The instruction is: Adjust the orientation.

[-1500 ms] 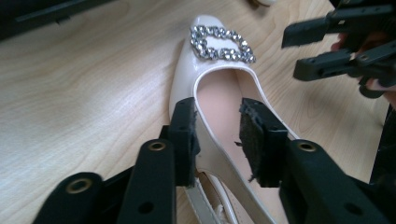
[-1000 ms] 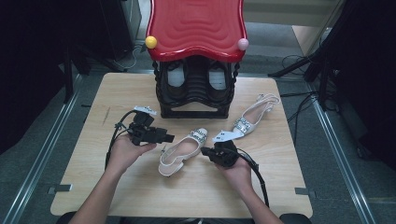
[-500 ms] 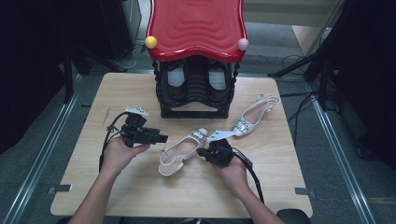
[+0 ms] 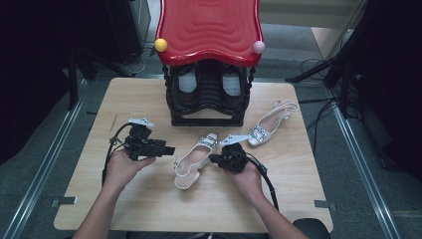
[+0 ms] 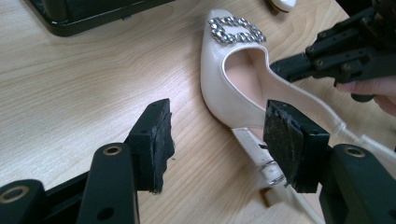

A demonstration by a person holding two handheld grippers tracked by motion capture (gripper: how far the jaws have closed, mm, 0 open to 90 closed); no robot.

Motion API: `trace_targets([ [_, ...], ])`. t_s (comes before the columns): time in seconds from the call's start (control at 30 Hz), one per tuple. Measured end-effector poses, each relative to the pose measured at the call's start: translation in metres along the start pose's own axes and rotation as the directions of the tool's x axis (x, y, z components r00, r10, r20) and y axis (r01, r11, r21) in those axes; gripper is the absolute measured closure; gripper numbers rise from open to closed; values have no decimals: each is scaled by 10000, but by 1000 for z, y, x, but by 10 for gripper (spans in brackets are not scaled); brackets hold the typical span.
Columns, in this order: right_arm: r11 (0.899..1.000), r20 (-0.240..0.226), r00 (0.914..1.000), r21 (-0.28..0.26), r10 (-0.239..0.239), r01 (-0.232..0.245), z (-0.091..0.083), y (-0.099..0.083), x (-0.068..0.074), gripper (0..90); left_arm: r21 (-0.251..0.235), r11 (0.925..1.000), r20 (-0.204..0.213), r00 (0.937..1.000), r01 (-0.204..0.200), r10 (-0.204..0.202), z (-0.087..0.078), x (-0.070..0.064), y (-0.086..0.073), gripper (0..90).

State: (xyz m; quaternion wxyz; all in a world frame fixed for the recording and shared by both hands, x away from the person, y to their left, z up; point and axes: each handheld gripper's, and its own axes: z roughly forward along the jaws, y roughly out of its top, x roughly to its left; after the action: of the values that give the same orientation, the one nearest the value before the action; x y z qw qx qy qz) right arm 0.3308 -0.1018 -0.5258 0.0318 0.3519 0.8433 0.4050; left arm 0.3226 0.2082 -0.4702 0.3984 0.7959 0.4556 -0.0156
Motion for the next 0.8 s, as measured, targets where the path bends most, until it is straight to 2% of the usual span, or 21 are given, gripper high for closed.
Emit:
trace_targets([
  [0.13, 9997, -67, 9997, -2, 245, -245, 2, 3, -5, 900, -17, 10000, -36, 9999, 97, -97, -2, 2, -3, 414],
  [0.27, 9999, 58, 9999, 19, 123, -123, 4, 6, -6, 900, 9, 10000, -140, 9999, 86, -86, -3, 3, -5, 413],
  [0.33, 9998, 43, 9998, 25, 180, -180, 6, 8, -8, 900, -95, 9997, -107, 9997, 230, -231, -3, 2, -7, 427],
  [0.4, 9998, 35, 9998, 48, 179, -179, 7, 10, -9, 900, -254, 9992, -36, 9995, 300, -301, -6, 1, -9, 529],
  [0.5, 9998, 46, 9998, 51, 178, -178, 8, 12, -10, 900, -355, 9992, -148, 9997, 168, -173, -9, -1, -12, 696],
  [0.63, 9999, 68, 9999, 110, 89, -90, 10, 14, -10, 900, -281, 9995, -110, 9998, 143, -146, -8, -3, -18, 811],
  [0.73, 9999, 14, 10000, 114, 50, -50, 13, 17, -11, 900, -284, 9996, -98, 9999, 90, -93, -6, -5, -24, 873],
  [0.8, 9999, -11, 10000, 139, 53, -53, 15, 19, -11, 900, -174, 9997, 63, 9999, 146, -145, -3, -5, -28, 893],
])
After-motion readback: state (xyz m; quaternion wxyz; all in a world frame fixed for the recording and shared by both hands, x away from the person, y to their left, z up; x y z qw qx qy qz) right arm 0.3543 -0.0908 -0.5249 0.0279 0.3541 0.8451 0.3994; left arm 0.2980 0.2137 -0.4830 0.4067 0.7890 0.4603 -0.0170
